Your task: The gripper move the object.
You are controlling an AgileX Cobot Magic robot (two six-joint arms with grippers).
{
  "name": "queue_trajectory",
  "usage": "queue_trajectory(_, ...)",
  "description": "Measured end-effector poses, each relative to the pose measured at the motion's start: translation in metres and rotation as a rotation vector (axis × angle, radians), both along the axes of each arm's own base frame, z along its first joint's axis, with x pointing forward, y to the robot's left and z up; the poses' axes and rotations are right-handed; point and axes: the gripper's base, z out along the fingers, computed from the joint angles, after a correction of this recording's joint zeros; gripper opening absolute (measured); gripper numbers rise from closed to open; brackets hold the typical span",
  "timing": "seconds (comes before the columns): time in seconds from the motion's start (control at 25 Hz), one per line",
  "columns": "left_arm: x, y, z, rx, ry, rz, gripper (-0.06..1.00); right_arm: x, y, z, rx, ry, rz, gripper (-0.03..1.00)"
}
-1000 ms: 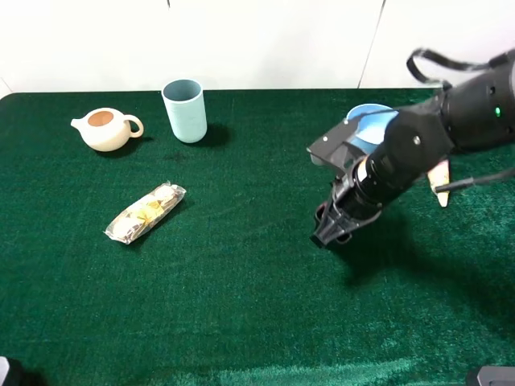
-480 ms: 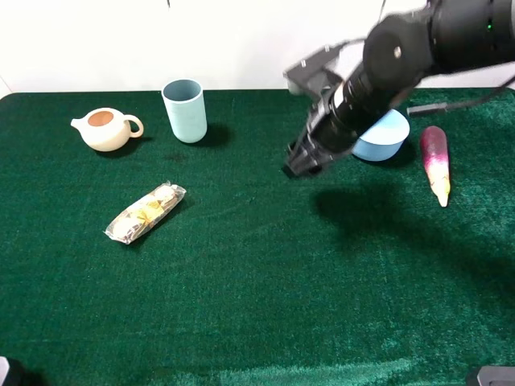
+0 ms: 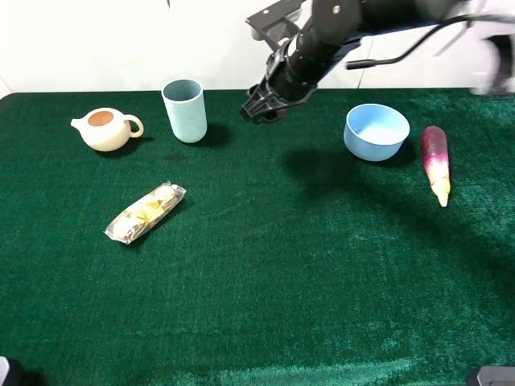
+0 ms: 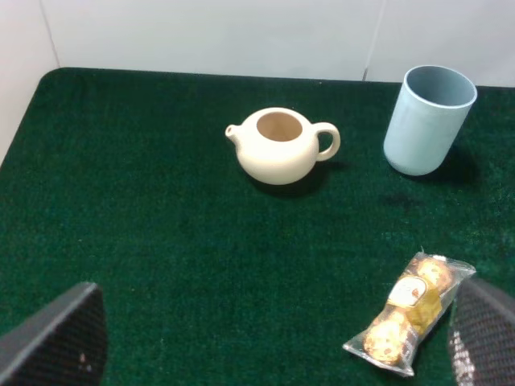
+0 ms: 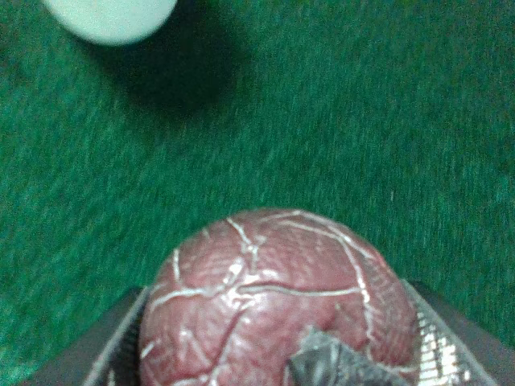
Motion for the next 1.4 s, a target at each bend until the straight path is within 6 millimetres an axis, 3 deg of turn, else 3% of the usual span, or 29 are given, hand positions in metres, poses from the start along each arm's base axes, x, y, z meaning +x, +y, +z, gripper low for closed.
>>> queue_trajectory(0.28,0.000,0.004,0.000,0.048,-0.001,0.032,0.84,0.016,0.011,-0.033,0.003,0.009,-0.009,0.45)
queue_trajectory(0.64,0.000,0.005,0.000,0.049,-0.001,0.033,0.84,0.020,0.014,-0.071,0.003,0.041,-0.028,0.45)
queue_trajectory(1.4,0.000,0.005,0.000,0.051,-0.001,0.034,0.84,0.020,0.015,-0.079,-0.010,0.042,-0.013,0.45)
